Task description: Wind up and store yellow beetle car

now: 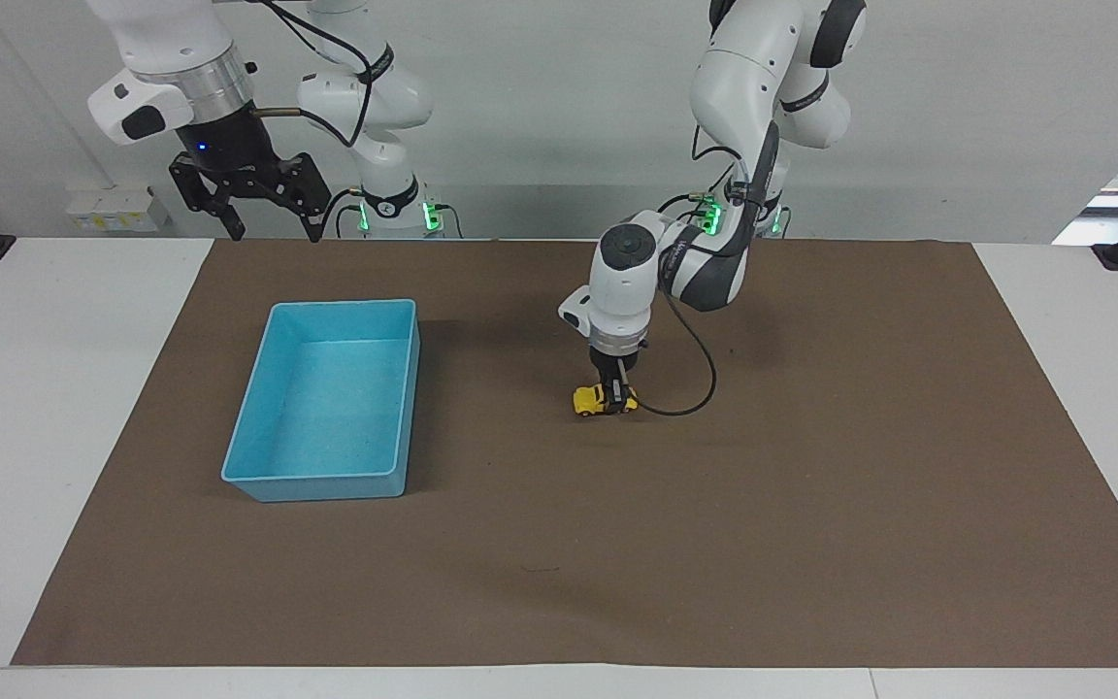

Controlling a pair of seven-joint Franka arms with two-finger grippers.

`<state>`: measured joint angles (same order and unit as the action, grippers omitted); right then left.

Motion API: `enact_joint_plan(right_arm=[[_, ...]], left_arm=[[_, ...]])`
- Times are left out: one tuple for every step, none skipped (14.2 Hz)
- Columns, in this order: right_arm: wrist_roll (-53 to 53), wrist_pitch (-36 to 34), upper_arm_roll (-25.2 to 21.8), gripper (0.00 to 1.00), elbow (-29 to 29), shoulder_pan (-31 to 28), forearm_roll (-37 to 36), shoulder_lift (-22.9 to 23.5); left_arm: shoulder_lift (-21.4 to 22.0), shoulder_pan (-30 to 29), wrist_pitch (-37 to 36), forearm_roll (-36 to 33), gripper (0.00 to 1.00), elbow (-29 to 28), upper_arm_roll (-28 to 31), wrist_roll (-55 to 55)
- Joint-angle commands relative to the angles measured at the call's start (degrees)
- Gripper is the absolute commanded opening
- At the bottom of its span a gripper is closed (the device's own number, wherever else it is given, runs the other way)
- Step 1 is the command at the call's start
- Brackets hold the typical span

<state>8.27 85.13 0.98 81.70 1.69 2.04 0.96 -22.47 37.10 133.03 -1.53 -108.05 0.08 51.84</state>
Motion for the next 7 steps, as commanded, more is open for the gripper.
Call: enact_joint_plan(right_arm=[[1.0, -0.8, 0.2, 1.0, 0.3, -0.6, 1.0, -0.8], [1.0, -0.8, 0.2, 1.0, 0.3, -0.6, 1.0, -0.8], [1.0, -0.8, 0.2, 1.0, 0.3, -0.6, 1.0, -0.8], [1.0, -0.8, 0.2, 1.0, 0.3, -0.6, 1.0, -0.8], [1.0, -0.8, 0.2, 1.0, 0.3, -0.6, 1.0, -0.8], [1.0, -0.8, 0.2, 1.0, 0.3, -0.6, 1.0, -0.8], [1.0, -0.8, 0.2, 1.0, 0.3, -0.5, 1.0, -0.8]], left_arm=[[1.6, -2.9, 4.0, -1.3, 0.0, -5.3, 0.2, 4.0], [1.6, -3.7, 4.4, -1.3, 0.0, -5.9, 0.2, 4.5], [1.7, -3.9, 4.5, -1.3, 0.0, -6.1, 0.2, 5.5], [1.7, -4.8, 4.5, -1.3, 0.0, -6.6, 0.2, 6.6], [1.8, -5.3, 4.5, -1.3, 0.0, -6.9, 0.2, 7.2], [1.8, -5.5, 4.5, -1.3, 0.0, -7.1, 0.2, 7.8], [1.9, -6.2, 4.5, -1.3, 0.0, -7.1, 0.2, 8.3]])
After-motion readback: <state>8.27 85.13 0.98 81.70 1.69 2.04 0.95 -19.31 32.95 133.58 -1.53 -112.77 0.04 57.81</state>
